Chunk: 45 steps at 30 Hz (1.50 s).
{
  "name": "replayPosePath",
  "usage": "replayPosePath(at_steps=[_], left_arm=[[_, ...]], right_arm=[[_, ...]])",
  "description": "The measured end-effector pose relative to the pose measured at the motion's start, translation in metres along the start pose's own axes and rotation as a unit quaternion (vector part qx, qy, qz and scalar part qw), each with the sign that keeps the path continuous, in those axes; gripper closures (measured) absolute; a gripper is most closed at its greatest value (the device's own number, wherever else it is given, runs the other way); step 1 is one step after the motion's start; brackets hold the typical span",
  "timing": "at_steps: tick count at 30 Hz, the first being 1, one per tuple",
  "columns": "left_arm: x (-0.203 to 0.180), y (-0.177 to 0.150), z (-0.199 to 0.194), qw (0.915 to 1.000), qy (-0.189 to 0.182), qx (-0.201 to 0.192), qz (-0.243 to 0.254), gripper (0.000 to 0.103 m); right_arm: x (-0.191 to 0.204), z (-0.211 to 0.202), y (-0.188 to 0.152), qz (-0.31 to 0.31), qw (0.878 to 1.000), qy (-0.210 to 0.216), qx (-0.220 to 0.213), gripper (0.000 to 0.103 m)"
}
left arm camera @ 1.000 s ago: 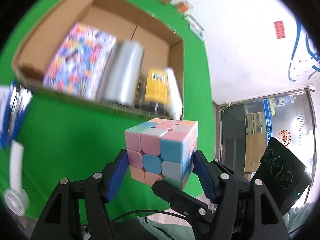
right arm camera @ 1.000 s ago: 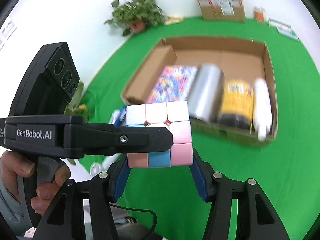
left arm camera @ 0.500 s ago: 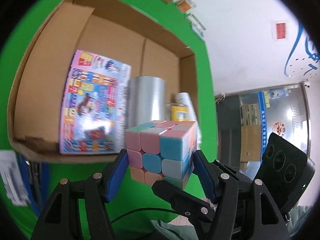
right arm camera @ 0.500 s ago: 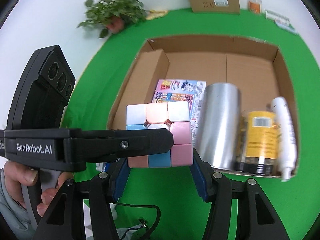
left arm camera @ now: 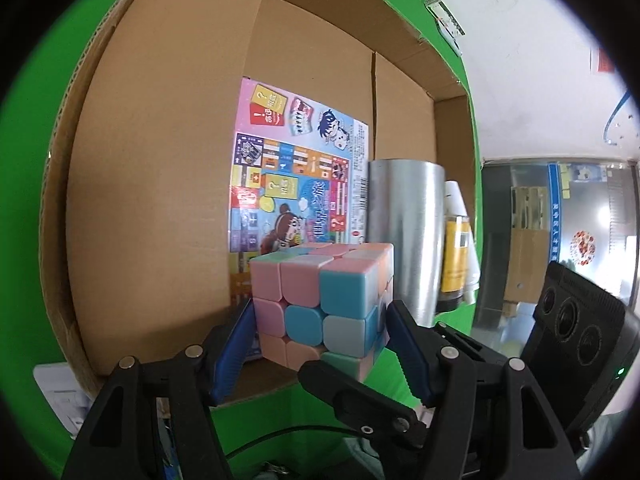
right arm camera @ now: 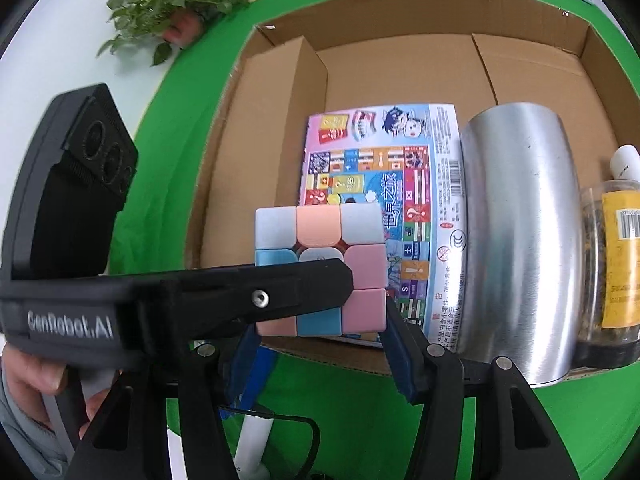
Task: Organize rigid objects
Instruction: 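Carry the cube over the box and lower it onto the board-game box, then open the right gripper and withdraw it from the cube, then move the right gripper to the white handheld fan and grasp its handle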
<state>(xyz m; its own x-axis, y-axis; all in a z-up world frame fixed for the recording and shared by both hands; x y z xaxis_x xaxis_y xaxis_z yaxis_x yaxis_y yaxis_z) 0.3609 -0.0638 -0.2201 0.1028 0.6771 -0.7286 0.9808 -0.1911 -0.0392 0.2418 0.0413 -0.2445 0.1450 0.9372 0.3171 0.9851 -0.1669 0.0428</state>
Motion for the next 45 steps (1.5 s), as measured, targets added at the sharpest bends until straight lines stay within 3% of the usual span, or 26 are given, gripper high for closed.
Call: replayPosePath(at_steps=[2, 5, 9, 13, 16, 19, 22, 23, 25, 30, 33, 37, 41, 45], left_arm=[[-0.001, -0.002, -0.004, 0.9999, 0.01, -0.003, 0.013, 0.036], [0.0, -0.008, -0.016, 0.9997, -0.005, -0.012, 0.02, 0.035], [0.007, -0.016, -0.042, 0.9984, 0.029, -0.036, 0.033, 0.028], [0.016, -0.022, -0.06, 0.998, 0.027, -0.051, 0.026, 0.028], [0.021, -0.028, -0.067, 0.9976, 0.026, -0.06, 0.021, 0.028], [0.021, -0.036, -0.07, 0.9968, 0.028, -0.072, 0.018, 0.028], [0.016, -0.046, -0.079, 0.9938, 0.044, -0.097, 0.032, 0.028], [0.011, -0.051, -0.087, 0.9901, 0.062, -0.117, 0.045, 0.028], [0.002, -0.058, -0.099, 0.9825, 0.087, -0.15, 0.067, 0.028], [-0.011, -0.084, -0.124, 0.9758, 0.088, -0.189, 0.066, 0.028], [-0.008, -0.109, -0.127, 0.9789, 0.076, -0.185, 0.042, 0.028], [0.01, -0.157, -0.119, 0.9804, 0.111, -0.162, 0.012, 0.028], [0.044, -0.222, -0.097, 0.9821, 0.139, -0.12, -0.044, 0.028], [0.072, -0.257, -0.074, 0.9839, 0.139, -0.083, -0.076, 0.03]], right_arm=[[0.004, 0.003, 0.0, -0.004, 1.0, -0.008, 0.002, 0.046], [0.011, 0.002, -0.002, -0.012, 1.0, 0.003, 0.004, 0.043], [0.016, -0.014, -0.004, -0.022, 0.999, 0.032, -0.021, 0.024], [0.012, -0.013, -0.009, -0.013, 0.999, 0.025, -0.024, 0.025], [0.011, -0.013, -0.009, -0.012, 0.999, 0.021, -0.029, 0.033], [0.015, -0.016, -0.013, -0.028, 0.999, 0.026, -0.032, 0.04], [0.018, -0.033, -0.021, -0.046, 0.997, 0.035, -0.047, 0.04], [0.021, -0.04, -0.024, -0.053, 0.996, 0.037, -0.058, 0.038], [0.021, -0.05, -0.031, -0.062, 0.995, 0.017, -0.072, 0.016], [0.015, -0.069, -0.053, -0.075, 0.993, -0.006, -0.094, 0.009], [0.015, -0.076, -0.077, -0.108, 0.991, 0.0, -0.084, 0.009], [0.014, -0.075, -0.117, -0.14, 0.989, 0.021, -0.052, 0.01], [-0.002, -0.064, -0.158, -0.126, 0.991, 0.042, -0.003, 0.011], [-0.028, -0.065, -0.197, -0.12, 0.992, 0.041, 0.023, 0.011]])
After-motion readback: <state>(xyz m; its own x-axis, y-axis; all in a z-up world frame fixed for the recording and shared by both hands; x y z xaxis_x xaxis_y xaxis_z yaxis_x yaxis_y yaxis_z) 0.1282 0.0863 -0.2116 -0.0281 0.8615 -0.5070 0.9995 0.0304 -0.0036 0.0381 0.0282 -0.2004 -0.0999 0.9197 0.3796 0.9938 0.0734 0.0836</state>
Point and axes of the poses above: each gripper's, at about its wrist camera, not at the fingertips, and z roughly the way its jaws point, x to its left, y to its top, the point moved 5 cm from there along z, roughly the way its jaws point, and after that the axes turned 9 degrees about -y, right-handed, at the moved point
